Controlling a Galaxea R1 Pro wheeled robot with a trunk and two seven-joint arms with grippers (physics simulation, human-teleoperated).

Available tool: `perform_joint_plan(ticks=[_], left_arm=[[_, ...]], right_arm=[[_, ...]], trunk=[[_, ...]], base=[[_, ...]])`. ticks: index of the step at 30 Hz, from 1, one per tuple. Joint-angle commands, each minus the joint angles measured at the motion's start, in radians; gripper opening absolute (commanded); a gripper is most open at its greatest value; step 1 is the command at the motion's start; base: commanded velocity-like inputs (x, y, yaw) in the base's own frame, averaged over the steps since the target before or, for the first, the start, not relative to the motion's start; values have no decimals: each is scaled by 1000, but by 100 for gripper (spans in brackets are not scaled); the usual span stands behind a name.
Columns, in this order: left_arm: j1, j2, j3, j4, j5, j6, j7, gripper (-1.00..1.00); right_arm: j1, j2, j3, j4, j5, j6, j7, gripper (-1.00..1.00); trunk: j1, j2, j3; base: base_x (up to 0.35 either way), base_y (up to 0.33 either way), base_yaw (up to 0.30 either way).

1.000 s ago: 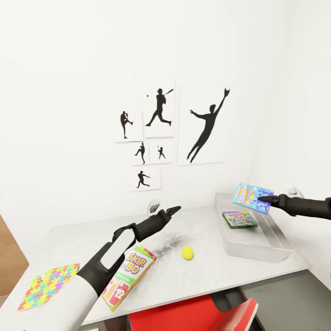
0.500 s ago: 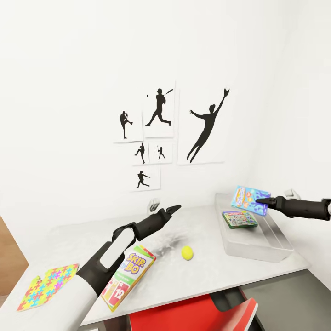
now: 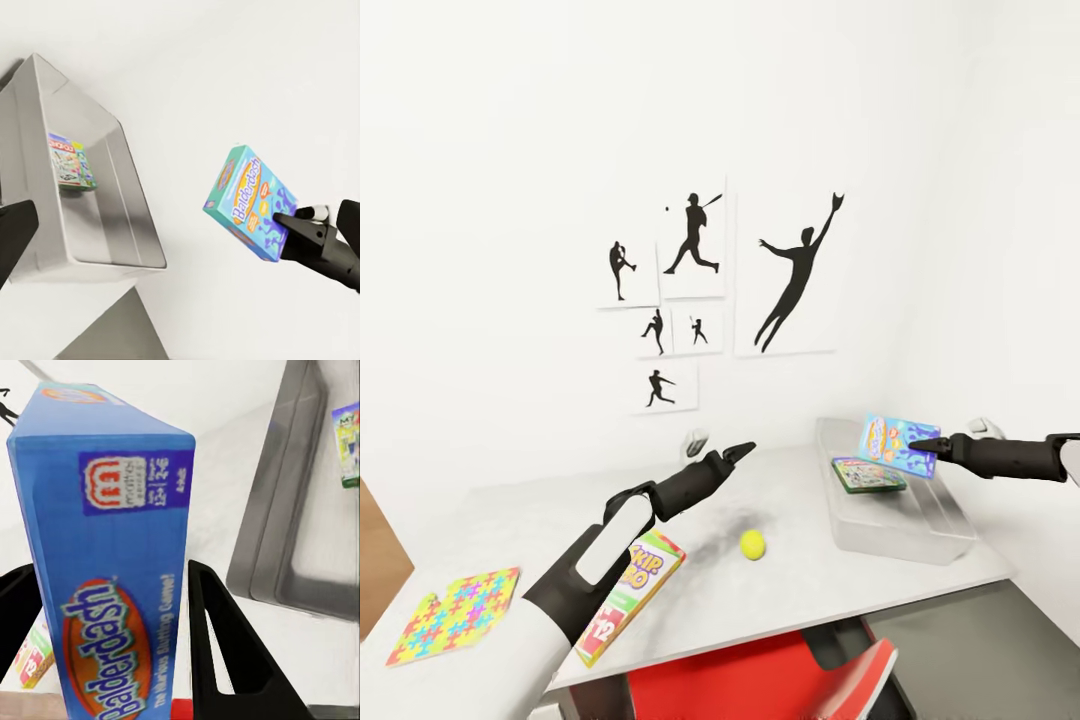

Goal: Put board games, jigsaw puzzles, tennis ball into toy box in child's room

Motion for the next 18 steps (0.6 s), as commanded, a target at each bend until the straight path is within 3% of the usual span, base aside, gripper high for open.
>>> perform_joint_plan(ticks=[1,18], left_arm=[[0,0,0,-2,7,4,0,100],[2,2,1,-11,7,3,1,100]], right_arm=[[-1,0,3,1,5,1,8,-100],[-1,7,9,1,4,1,8,-100]], trunk=[[0,-1,0],[0,-1,0]], base=[[-102,-186,0],[-27,-50,0]])
